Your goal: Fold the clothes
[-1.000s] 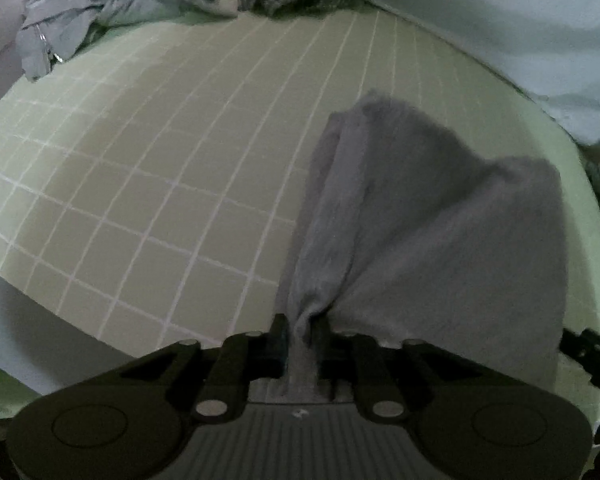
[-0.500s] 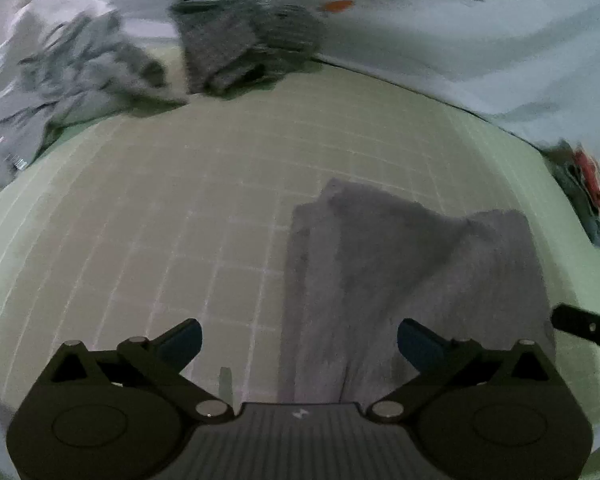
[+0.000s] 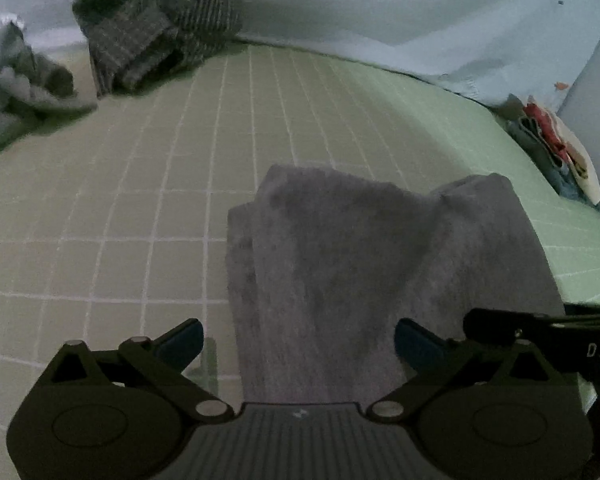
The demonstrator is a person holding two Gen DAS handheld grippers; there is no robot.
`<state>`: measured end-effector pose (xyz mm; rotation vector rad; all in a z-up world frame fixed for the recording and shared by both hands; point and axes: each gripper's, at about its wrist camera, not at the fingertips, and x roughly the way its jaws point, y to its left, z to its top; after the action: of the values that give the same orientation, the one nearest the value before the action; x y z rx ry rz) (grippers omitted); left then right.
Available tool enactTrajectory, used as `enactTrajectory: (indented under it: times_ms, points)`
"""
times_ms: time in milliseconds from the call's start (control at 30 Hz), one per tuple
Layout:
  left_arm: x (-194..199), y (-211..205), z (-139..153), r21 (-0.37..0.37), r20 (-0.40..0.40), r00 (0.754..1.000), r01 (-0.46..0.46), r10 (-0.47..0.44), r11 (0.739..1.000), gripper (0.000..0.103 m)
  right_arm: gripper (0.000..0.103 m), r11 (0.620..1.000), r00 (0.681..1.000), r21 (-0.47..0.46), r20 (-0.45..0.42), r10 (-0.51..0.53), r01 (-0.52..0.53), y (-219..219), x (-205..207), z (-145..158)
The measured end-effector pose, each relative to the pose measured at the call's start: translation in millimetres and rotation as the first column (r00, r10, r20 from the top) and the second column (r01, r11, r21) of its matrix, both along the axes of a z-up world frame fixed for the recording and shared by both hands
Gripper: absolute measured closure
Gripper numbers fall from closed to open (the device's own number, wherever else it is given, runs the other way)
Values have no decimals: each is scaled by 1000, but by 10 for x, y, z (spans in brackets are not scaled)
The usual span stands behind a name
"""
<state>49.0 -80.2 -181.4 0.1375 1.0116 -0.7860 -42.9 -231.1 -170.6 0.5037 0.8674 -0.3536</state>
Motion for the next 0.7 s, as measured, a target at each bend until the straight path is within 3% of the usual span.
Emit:
enactTrajectory:
  times_ms: [100, 167, 233, 267, 333, 467, 533, 700]
  points:
    - [48, -2, -22, -21, -38, 999, 14, -14, 1000, 20, 7, 997, 1000, 64, -6, -31, 31, -25, 24, -52]
    - [39, -26, 1, -15, -32, 999, 37, -37, 999, 36, 14, 995, 999, 96, -2, -34, 34, -21, 30, -70]
    - [47, -27, 16, -22, -50, 998, 45, -46, 999, 51, 31, 992, 1000, 122, 10, -22, 21, -3, 42, -74]
    - [54, -21, 19, -30, -67, 997, 46, -48, 998, 62, 33, 992, 1000, 126, 12, -17, 15, 9, 50, -69]
    - [76, -20, 33, -41, -89, 995, 39, -42, 998, 70, 43, 994, 1000, 113, 13, 3, -4, 35, 57, -49]
    - [26, -95, 94, -36, -71, 997, 39, -41, 999, 81, 60, 994, 998, 88, 19, 59, -60, 32, 57, 18]
    - [-36, -157, 162, -36, -48, 998, 35, -37, 999, 83, 74, 993, 996, 84, 36, 84, -87, -11, 28, 63]
    - [-227, -444, 404, -68, -3, 1000, 7, -7, 998, 84, 78, 989, 987, 57, 85, 134, -139, -240, -78, 218]
